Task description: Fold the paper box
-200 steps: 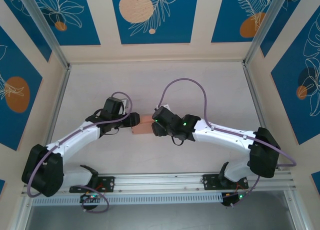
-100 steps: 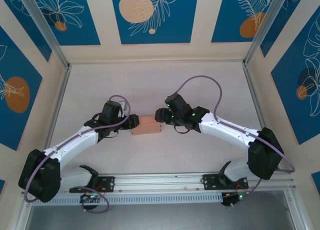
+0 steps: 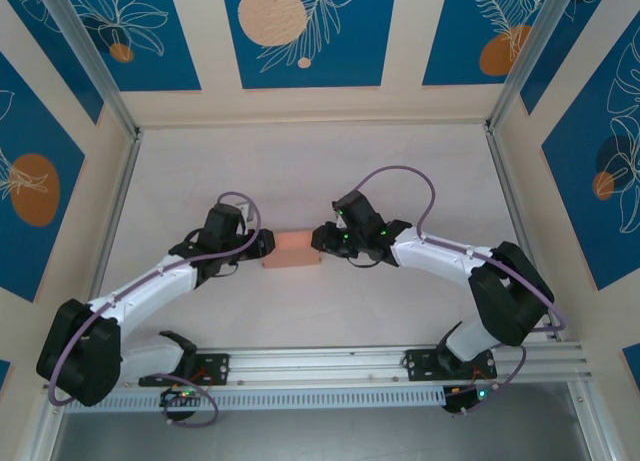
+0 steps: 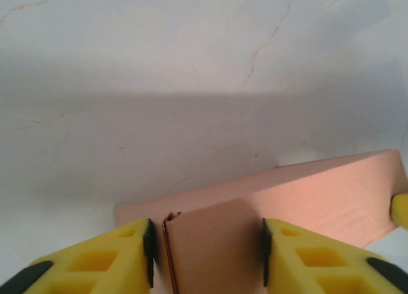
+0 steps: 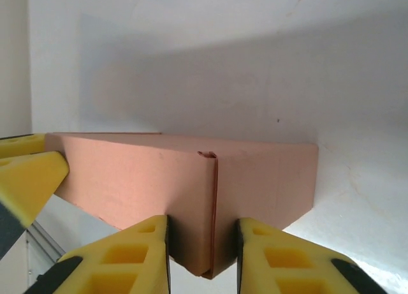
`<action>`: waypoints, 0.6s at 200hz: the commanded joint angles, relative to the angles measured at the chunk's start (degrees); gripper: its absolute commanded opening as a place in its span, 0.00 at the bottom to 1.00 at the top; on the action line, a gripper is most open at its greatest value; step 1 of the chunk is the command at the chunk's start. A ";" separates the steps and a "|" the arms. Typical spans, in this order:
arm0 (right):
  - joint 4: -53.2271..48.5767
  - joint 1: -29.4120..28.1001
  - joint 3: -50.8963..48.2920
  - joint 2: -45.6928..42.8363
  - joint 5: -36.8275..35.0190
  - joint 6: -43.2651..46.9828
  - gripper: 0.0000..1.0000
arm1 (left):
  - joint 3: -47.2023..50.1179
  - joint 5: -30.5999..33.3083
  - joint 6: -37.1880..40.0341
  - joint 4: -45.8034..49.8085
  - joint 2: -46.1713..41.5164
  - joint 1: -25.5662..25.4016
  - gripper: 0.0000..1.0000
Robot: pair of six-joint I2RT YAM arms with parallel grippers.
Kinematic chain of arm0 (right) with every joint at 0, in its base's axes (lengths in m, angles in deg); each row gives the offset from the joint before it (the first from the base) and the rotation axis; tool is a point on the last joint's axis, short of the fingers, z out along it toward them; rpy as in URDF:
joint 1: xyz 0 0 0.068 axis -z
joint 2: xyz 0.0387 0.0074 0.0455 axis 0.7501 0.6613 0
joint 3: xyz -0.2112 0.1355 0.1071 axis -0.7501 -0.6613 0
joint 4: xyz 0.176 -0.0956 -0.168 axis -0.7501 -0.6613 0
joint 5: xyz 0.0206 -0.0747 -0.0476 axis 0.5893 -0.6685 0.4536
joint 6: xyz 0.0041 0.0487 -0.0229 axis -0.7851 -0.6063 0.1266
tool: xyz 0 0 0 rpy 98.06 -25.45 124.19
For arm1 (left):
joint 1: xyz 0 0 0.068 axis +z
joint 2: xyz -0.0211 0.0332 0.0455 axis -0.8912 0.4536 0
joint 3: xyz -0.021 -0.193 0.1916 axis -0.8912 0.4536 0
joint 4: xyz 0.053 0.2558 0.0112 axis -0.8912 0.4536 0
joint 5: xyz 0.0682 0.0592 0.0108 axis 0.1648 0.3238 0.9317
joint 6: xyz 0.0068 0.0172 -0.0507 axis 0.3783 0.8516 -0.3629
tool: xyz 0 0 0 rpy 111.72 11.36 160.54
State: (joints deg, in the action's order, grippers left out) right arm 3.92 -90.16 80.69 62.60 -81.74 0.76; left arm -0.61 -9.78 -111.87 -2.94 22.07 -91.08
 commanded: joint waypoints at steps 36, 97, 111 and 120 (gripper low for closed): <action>1.23 0.01 -5.92 3.05 1.15 0.31 0.27 | 8.19 -1.96 -1.62 0.29 1.65 -0.59 0.30; 1.34 -2.07 -7.69 -1.58 -4.53 6.46 0.27 | 19.52 -4.58 -0.05 -19.44 -5.17 -0.90 0.30; 1.05 -2.58 -8.29 -3.23 -5.69 7.18 0.27 | 20.52 -4.29 0.73 -18.99 -7.63 -0.91 0.31; 0.54 -2.97 -8.49 -4.06 -6.37 7.58 0.27 | 21.11 -4.50 0.90 -18.81 -9.06 -1.03 0.31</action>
State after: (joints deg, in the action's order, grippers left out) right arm 11.29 -91.67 75.01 59.28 -84.75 4.70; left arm 16.33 -9.82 -113.60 -28.29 14.34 -90.71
